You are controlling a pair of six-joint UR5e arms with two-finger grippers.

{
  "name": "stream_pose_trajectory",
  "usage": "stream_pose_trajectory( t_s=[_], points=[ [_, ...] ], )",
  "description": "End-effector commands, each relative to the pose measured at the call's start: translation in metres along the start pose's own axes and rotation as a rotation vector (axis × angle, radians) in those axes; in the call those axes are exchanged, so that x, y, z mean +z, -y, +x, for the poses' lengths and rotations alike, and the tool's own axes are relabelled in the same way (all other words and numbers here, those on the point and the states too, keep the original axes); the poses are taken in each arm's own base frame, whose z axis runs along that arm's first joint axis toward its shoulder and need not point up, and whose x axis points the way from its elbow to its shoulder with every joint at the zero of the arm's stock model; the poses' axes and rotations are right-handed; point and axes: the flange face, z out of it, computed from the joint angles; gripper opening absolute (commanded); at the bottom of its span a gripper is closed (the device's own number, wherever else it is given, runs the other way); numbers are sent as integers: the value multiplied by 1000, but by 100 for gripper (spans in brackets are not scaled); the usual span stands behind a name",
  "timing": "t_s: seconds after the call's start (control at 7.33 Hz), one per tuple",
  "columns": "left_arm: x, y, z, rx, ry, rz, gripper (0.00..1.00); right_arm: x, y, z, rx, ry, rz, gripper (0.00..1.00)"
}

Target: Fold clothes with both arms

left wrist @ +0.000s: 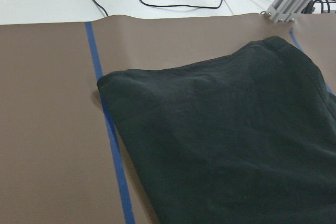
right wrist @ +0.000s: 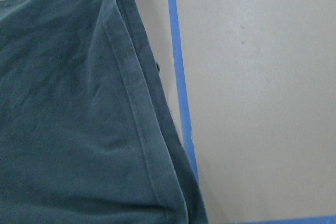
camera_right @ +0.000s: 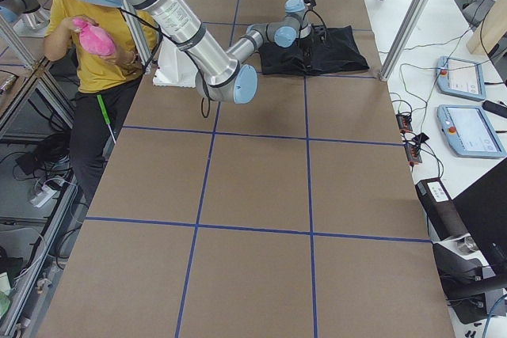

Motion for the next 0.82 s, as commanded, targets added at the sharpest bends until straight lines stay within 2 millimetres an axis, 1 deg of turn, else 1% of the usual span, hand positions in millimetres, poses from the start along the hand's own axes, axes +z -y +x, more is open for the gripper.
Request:
stream_pose_trajectory(
  t_s=[0.0, 0.14, 0.27, 0.41, 0.55, 0.68],
  points=[
    [-2, -88, 54, -131, -38, -21, 100, -16, -46, -3, 86, 33, 7, 100],
    [9, -118, 72, -178, -37, -24, 100, -19, -54, 10, 83, 47, 9, 100],
    [15, -152, 89, -232, -40, -49, 100, -22, -58, 26, 81, 84, 18, 100],
    [11, -183, 102, -248, -43, -62, 100, -20, -56, 30, 81, 85, 30, 100],
    [4, -202, 102, -259, -40, -93, 100, -20, -55, 31, 80, 82, 37, 100],
    [9, -211, 103, -277, -13, -103, 100, -20, -54, 31, 80, 82, 37, 100]
  ],
)
